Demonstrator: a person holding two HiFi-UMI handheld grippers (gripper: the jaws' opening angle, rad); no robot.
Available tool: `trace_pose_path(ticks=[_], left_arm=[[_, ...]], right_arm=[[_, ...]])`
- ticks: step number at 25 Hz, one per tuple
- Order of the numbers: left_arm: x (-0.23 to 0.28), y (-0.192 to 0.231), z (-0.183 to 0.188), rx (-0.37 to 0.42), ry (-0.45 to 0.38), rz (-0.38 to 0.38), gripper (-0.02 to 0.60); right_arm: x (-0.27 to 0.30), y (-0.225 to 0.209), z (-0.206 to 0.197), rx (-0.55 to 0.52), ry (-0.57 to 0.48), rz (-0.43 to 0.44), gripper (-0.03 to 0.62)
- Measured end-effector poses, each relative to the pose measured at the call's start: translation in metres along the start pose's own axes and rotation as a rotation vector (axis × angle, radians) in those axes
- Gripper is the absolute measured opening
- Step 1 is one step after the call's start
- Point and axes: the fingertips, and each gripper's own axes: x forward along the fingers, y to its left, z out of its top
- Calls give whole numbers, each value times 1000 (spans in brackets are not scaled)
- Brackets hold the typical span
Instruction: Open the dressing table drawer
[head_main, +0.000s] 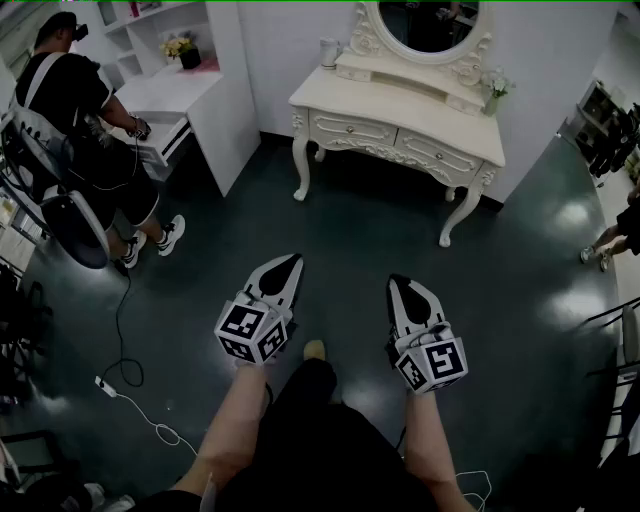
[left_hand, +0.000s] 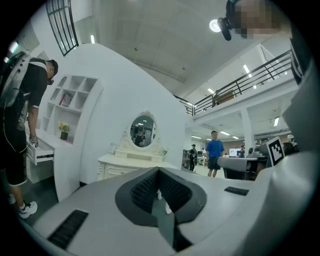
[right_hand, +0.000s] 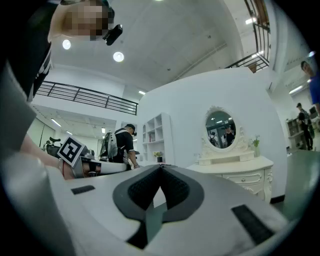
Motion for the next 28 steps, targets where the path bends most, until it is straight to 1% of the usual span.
trace_pose_path(ticks=[9, 16, 23, 28], left_arm=[[54, 29, -3, -14, 13, -6, 2], [103, 60, 11, -11, 3, -4, 2], [156, 100, 24, -15, -8, -8, 2], [185, 125, 32, -14, -16, -15, 2]], right_arm=[[47, -40, -5, 9, 7, -8, 3], [91, -80, 1, 3, 5, -28, 4], [146, -109, 2, -16, 21, -33, 5], [182, -125, 0, 8, 17, -36, 5]])
